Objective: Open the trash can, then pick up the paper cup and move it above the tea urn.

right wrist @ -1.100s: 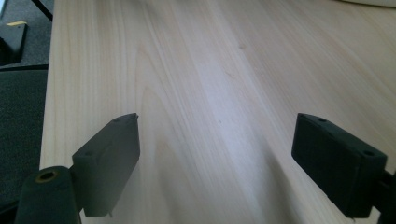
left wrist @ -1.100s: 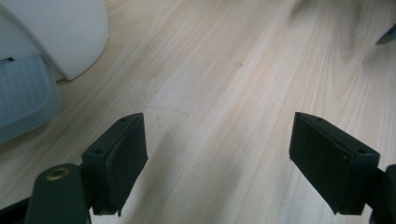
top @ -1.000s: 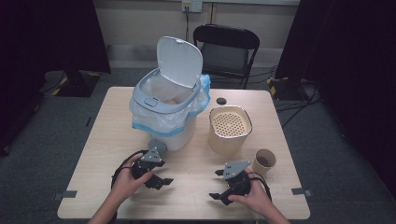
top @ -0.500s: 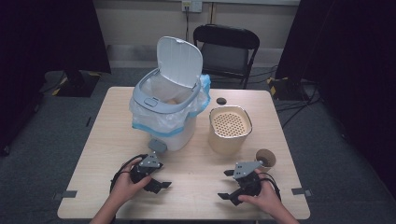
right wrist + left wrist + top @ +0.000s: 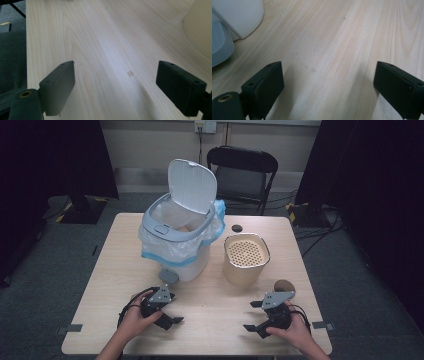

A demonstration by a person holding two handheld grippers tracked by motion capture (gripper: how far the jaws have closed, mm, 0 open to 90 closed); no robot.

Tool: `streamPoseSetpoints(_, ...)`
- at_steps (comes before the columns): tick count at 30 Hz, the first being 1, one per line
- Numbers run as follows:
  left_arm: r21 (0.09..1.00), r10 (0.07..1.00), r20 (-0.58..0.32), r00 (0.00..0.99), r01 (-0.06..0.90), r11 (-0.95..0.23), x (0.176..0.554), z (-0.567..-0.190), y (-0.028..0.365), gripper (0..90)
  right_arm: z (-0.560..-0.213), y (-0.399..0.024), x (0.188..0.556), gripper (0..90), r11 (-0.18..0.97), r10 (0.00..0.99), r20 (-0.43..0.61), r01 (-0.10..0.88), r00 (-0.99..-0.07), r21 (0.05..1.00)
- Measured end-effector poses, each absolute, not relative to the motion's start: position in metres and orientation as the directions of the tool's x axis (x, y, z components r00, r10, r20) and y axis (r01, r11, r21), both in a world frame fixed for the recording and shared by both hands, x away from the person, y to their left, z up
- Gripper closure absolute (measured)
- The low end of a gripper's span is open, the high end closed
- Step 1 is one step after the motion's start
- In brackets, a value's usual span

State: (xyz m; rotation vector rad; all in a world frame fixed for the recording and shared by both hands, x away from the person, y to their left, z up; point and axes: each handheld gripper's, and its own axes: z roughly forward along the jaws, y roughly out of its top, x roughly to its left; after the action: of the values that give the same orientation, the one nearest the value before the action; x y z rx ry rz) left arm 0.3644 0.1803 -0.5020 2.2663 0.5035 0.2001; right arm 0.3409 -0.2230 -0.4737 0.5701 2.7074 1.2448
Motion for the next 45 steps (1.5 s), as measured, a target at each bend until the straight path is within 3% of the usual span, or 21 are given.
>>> streamPoseSetpoints(26,0.724,0.391,-0.015,0.92,0.28,-0.631,0.364,-0.502,0.178,2.9,-0.47,-0.255,0.324,15.4,0.59,0.376,0.082,0.307,-0.923,0.747)
streamPoseSetpoints(45,0.723,0.388,-0.013,0.922,0.277,-0.633,0.364,-0.502,0.178,2.2,-0.472,-0.296,0.315,15.1,0.581,0.451,0.071,0.353,-0.89,0.734)
